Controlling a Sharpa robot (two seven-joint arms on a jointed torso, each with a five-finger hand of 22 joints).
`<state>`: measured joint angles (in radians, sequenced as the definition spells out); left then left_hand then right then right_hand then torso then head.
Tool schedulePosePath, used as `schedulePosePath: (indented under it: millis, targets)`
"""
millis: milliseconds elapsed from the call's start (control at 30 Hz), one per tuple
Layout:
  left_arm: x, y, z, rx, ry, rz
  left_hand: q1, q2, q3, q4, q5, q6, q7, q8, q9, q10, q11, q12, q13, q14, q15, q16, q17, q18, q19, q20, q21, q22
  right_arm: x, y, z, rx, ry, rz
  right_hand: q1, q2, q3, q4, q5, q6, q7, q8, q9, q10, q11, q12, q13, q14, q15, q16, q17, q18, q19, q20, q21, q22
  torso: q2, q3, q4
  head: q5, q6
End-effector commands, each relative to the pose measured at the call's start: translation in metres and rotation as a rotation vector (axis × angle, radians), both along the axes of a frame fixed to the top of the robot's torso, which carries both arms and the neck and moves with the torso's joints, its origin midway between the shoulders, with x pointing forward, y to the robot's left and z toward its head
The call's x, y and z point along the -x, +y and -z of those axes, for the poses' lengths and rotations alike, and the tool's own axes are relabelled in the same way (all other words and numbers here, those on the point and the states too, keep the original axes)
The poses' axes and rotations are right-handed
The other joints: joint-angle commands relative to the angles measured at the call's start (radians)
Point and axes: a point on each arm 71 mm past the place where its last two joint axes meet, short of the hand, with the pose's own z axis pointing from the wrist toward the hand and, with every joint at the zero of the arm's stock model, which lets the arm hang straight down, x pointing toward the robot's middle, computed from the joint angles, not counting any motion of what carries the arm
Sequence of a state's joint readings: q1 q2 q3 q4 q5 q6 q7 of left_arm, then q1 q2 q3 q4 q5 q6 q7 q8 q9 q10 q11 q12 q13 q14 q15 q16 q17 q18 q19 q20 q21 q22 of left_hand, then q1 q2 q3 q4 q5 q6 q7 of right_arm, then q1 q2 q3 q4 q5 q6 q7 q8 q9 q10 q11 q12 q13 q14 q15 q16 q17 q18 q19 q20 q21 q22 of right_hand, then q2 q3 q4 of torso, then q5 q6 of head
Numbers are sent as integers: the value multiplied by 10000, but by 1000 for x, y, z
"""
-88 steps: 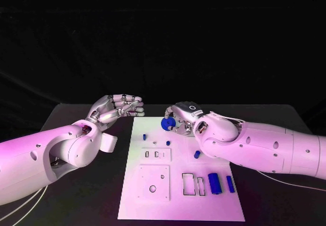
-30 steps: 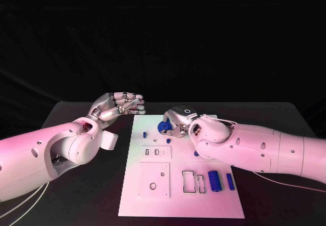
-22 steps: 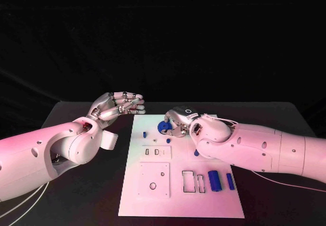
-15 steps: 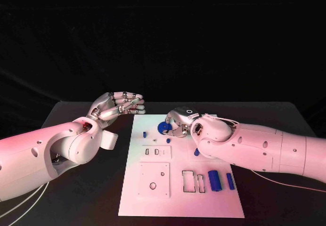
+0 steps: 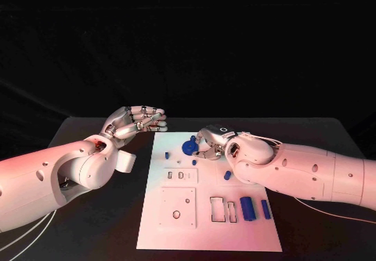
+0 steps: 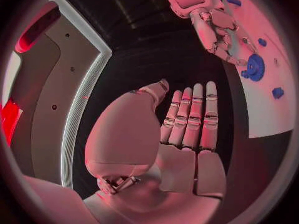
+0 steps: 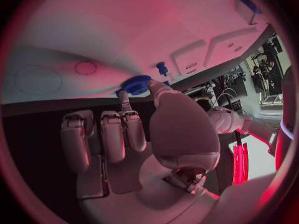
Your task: Assemble the parts on the task board
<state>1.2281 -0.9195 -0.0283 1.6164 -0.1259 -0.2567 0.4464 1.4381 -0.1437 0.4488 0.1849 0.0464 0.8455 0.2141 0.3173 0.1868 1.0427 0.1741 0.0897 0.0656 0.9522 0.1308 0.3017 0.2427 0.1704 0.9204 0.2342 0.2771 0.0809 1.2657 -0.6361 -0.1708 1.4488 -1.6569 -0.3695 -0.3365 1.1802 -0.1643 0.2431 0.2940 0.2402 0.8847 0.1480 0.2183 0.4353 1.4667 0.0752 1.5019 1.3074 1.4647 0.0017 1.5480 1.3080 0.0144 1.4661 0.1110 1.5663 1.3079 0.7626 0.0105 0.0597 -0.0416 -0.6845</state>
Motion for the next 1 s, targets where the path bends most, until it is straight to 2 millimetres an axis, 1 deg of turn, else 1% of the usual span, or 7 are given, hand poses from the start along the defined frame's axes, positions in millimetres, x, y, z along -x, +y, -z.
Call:
schedulePosePath:
  millis: [33, 267, 467, 600, 833, 867, 1000]
  targets:
    - [0, -1, -1, 99, -40, 161, -68, -43, 40, -10, 29, -59, 141, -60, -13, 36, 17, -59, -3, 2, 45, -60, 16, 127, 9, 74, -51, -15, 4, -10, -7, -524, -544, 157, -40, 8, -36, -28, 35, 96, 19, -33, 19, 562, -66, 46, 2000, 933, -21, 61, 2022, -135, 1023, -20, 18, 2602, -12, 6, -4, -13, 22]
    - [-1, 0, 0, 80, -43, 110, -68, -43, 40, -10, 29, -59, 141, -60, -13, 36, 17, -59, -3, 2, 45, -60, 16, 127, 9, 74, -51, -15, 12, -56, -34, -2728, -297, 514, 820, -225, 235, -89, 19, 130, 24, -184, 56, 387, -70, -202, 1776, 838, -52, -68, 1619, -6, 708, -64, -352, 2246, -22, 24, -45, -57, 73]
    - [-2, 0, 1, 79, -37, 125, -68, -43, 40, -10, 29, -59, 141, -60, -13, 36, 17, -59, -3, 2, 45, -60, 16, 127, 9, 74, -51, -15, 12, -106, -48, -4045, 1131, 749, 1889, -554, 559, -574, 6, 95, 89, -361, 76, 309, -26, -297, 1703, 834, -26, -84, 1610, 62, 538, -44, -570, 2059, -69, 52, -111, -153, 100]
    - [-2, -2, 2, 93, -31, 168, -68, -45, 52, -23, 29, -63, 141, -66, -15, 39, 19, -78, -1, 2, 47, -74, 24, 128, 10, 76, -60, -23, 8, -136, -49, -4097, 1539, 847, 2363, -748, 643, -864, 5, 73, 90, -449, 77, 269, -19, -345, 1663, 850, -44, -64, 1693, 82, 486, -48, -642, 2005, -110, 73, -161, -223, 75]
    - [-2, -3, 3, 122, -18, 242, -68, -45, 52, -23, 29, -63, 141, -66, -15, 39, 19, -78, -1, 2, 47, -74, 24, 128, 10, 76, -60, -23, 6, -187, -37, -3575, 1618, 1161, 2671, -845, 713, -1049, 2, 45, 72, -538, 71, 216, -37, -409, 1610, 852, -53, -62, 1716, 108, 419, -59, -731, 1936, -120, 116, -186, -236, 24]
    - [-2, -3, 3, 122, -18, 240, -67, -45, 53, -24, 30, -62, 140, -66, -15, 40, 19, -80, -1, 2, 47, -75, 25, 128, 11, 77, -60, -23, 6, -191, -34, -3524, 1634, 1221, 2695, -860, 716, -1066, 1, 40, 72, -547, 70, 210, -38, -416, 1604, 851, -53, -63, 1715, 112, 408, -61, -744, 1925, -117, 109, -187, -239, 28]
    - [-3, -3, 4, 127, -13, 253, -63, -43, 62, -33, 30, -60, 137, -67, -15, 44, 18, -86, 0, 3, 47, -81, 29, 128, 12, 77, -64, -27, 4, -203, -23, -3363, 1708, 1445, 2712, -866, 720, -1077, 1, 32, 75, -557, 68, 199, -39, -430, 1592, 854, -51, -59, 1728, 113, 406, -61, -747, 1924, -118, 137, -175, -248, 41]
